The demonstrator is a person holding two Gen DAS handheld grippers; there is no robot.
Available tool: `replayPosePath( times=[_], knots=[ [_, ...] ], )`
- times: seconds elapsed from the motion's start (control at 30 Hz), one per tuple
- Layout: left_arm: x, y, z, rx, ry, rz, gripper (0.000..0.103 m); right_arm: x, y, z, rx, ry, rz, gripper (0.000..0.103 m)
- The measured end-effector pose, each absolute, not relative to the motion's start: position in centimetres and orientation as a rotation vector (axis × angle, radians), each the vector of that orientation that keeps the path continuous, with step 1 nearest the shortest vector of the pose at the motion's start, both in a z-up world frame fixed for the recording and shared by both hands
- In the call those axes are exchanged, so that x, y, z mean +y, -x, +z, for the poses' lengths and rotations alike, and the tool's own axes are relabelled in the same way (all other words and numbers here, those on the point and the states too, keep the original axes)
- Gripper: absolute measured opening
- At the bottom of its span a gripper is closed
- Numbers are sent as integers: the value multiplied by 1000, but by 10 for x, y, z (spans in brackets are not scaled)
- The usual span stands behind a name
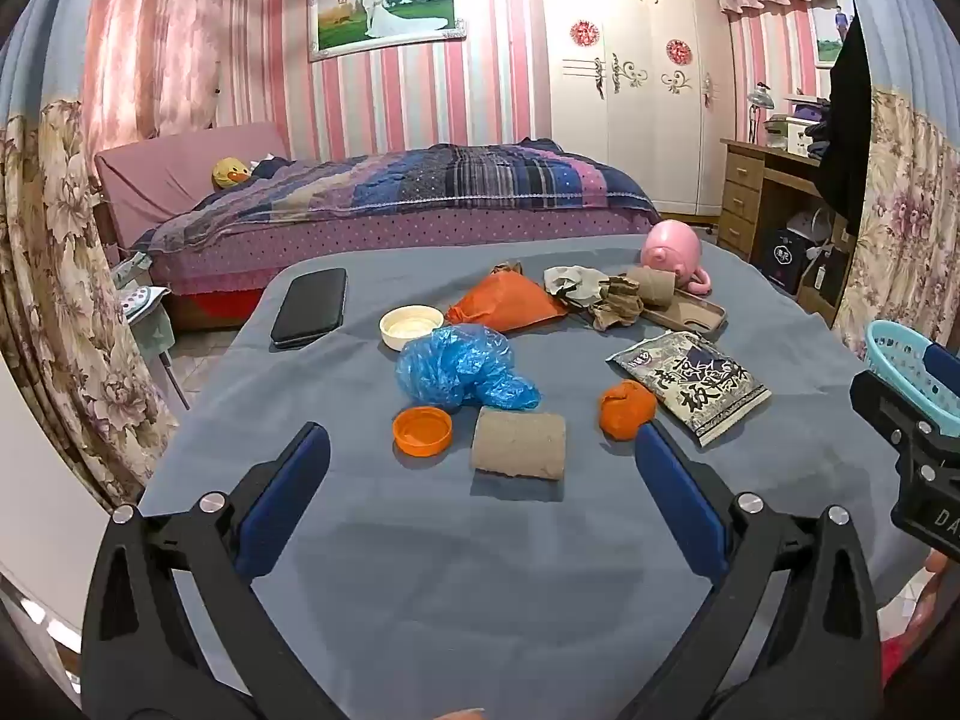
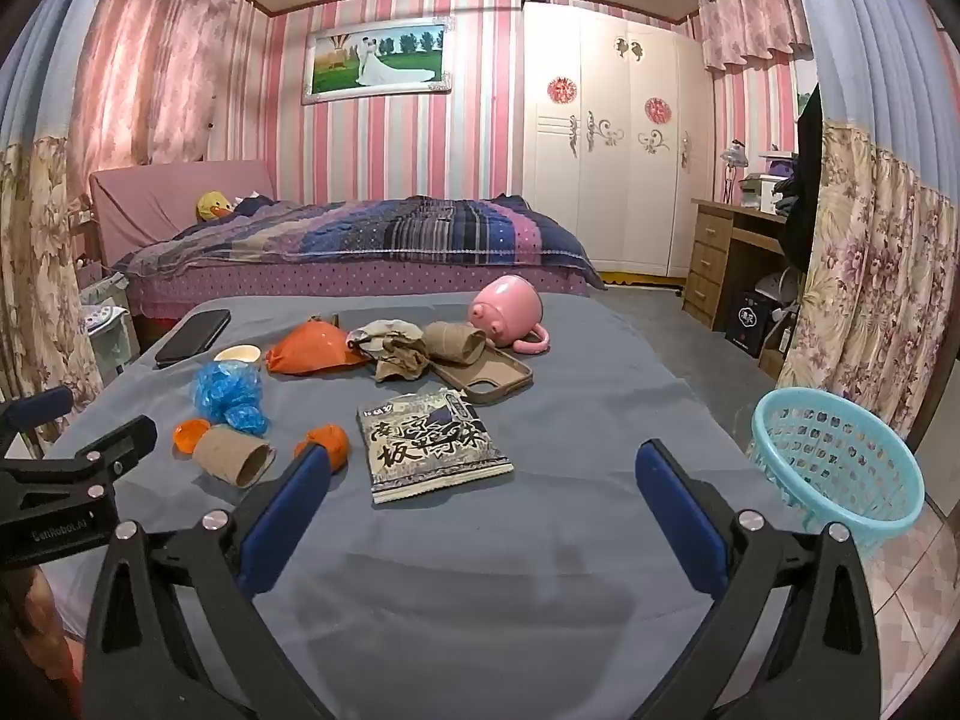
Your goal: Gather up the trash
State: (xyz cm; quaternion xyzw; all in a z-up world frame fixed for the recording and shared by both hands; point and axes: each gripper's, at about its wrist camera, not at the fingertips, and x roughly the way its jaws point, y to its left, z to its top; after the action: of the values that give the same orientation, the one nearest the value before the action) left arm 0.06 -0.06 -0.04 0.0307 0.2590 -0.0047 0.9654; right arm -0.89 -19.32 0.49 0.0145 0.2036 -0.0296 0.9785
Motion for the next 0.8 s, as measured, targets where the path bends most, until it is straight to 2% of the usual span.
replayPosePath(
  times=[0.8],
  knots=[
    [-4,4,2,502,-85,-15,98,-195,12,5,399,-22,-74,99]
  ],
)
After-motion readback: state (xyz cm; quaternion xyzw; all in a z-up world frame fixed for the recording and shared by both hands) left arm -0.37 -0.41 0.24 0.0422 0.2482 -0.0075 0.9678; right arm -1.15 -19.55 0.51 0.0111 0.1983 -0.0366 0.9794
